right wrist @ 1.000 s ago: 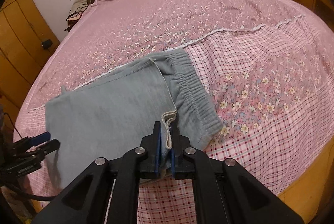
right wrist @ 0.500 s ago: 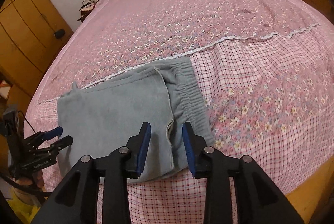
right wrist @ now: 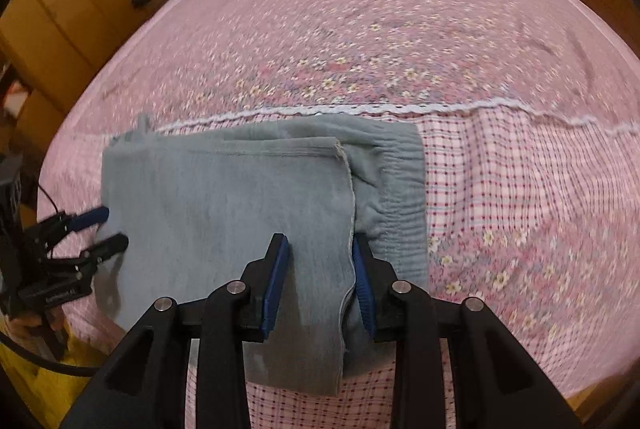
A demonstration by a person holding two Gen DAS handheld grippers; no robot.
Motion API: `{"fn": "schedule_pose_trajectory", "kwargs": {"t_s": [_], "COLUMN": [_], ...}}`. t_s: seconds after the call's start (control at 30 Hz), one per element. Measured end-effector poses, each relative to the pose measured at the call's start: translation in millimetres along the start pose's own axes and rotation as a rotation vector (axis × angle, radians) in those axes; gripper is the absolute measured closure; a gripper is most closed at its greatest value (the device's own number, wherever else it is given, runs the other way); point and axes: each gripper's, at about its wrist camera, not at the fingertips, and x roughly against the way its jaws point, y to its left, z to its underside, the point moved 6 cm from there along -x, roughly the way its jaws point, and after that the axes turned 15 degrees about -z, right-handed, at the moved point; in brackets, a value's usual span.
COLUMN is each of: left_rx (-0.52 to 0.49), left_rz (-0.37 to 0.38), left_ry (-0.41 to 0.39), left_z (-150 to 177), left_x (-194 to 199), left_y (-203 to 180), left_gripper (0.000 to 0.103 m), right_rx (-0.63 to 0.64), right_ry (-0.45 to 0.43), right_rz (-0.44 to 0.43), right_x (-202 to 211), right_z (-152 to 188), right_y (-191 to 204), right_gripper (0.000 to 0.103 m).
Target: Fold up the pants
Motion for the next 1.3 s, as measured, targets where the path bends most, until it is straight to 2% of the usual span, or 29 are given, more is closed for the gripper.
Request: {"fn": "schedule_pose_trajectory", "kwargs": {"t_s": [0.13, 0.2, 0.37, 0.47, 0.6, 0.83, 0.87, 0.9, 1.0, 1.1, 1.27, 1.3], "left_rx": [-0.003, -0.004, -0.003, -0.003, -0.006, -0.004, -0.003, -0.002, 0.009, 0.021, 0.067, 0.076], "left_rz": [-0.003, 0.001, 0.002, -0.001, 0.006, 0.005, 0.005, 0.007, 0.019, 0.009, -0.005, -0.007], "left_ry": [-0.002, -0.002, -0.003, -0.007, -0.008, -0.009, -0.01, -0.014, -0.024, -0.037, -0.069, -0.074], "left_z": [0, 1, 0, 1, 1, 1, 1, 1, 0, -2, -7, -8], "left_x": [0, 0, -1, -1, -1, 0, 0, 1, 5, 11, 25, 26], "left_y": [-1, 0, 1, -1, 0, 0, -1, 0, 3, 12, 33, 36], "left_gripper": [0.035, 0.035, 0.034, 0.034, 0.034, 0.034, 0.034, 0.034, 0.034, 0.034, 0.034, 0.034], "right_rx": [-0.04, -0.048, 0.118, 0.175, 0.168, 0.044, 0.037, 0.039, 0.074, 0.09, 0.056, 0.052], "right_ry": [0.051, 0.049, 0.024, 0.044, 0.063, 0.053, 0.046, 0.04, 0.011, -0.044, -0.209, -0.227], "right_rz": [-0.032, -0.029, -0.004, 0.072, 0.166, 0.042, 0.034, 0.021, 0.015, -0.02, -0.08, -0.065], "right_x": [-12, -12, 2, -2, -14, -23, -22, -22, -12, 5, 66, 75], "right_z": [3, 3, 3, 3, -3, -11, -11, -10, -7, -9, -24, -25], "right_y": [-6, -5, 34, 47, 36, 11, 11, 13, 26, 43, 51, 49], "right_gripper": [0.069, 0.069, 0.071, 0.071, 0.071, 0.071, 0.076, 0.088, 0.097, 0.097, 0.097, 0.097]}}
